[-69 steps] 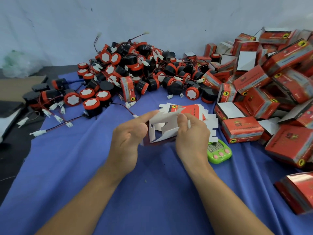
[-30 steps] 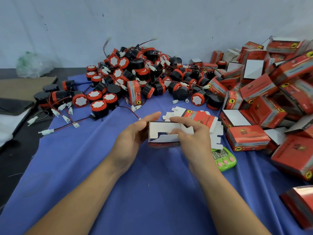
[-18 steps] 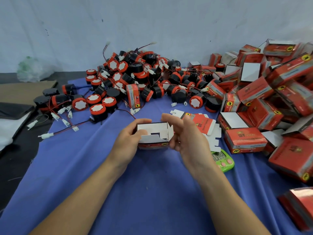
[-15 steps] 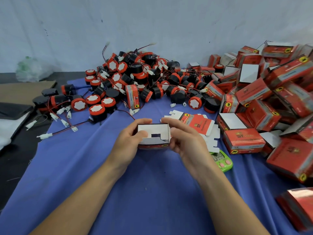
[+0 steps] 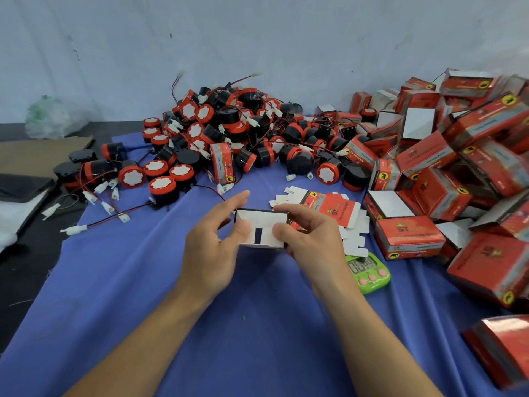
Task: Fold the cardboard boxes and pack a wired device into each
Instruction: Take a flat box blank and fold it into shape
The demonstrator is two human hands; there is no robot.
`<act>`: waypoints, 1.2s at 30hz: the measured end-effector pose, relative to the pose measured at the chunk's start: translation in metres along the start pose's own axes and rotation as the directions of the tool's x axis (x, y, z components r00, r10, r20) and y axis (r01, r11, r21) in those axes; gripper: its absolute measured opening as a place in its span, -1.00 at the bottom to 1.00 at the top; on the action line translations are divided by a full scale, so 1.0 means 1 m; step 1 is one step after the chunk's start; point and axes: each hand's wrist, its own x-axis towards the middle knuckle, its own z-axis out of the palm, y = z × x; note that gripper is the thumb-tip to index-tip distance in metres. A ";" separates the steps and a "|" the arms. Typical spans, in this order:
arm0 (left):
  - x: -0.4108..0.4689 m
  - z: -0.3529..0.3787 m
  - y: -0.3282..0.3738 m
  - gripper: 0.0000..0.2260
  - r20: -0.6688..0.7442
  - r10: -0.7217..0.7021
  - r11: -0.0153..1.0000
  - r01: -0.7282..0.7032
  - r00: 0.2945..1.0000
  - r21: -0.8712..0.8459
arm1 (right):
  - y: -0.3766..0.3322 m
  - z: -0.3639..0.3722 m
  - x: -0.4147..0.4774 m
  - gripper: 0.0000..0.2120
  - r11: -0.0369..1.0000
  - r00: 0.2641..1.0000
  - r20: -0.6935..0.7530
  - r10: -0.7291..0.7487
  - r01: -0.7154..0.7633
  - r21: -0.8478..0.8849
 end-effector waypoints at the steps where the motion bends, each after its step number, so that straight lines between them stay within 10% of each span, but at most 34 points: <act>1: -0.001 0.000 0.002 -0.61 -0.051 0.052 0.997 -0.049 0.997 0.053 | 0.000 0.000 0.000 -0.68 1.000 1.000 -0.013 -0.006 0.006 -0.003; 14: 0.002 -0.007 -0.004 -0.95 0.157 0.075 0.979 -0.103 0.985 0.176 | -0.005 -0.009 0.001 -0.69 0.987 0.998 0.001 0.059 -0.059 0.149; 21: -0.001 0.002 -0.002 -0.45 -0.048 -0.005 0.998 0.008 0.999 0.066 | -0.005 -0.011 0.001 -0.68 0.984 0.991 0.080 0.104 -0.114 0.134; 36: -0.001 0.018 -0.004 -0.68 0.092 -0.146 0.981 0.156 0.985 -0.115 | 0.001 0.005 -0.007 -0.82 0.988 0.997 0.036 -0.064 0.068 -0.141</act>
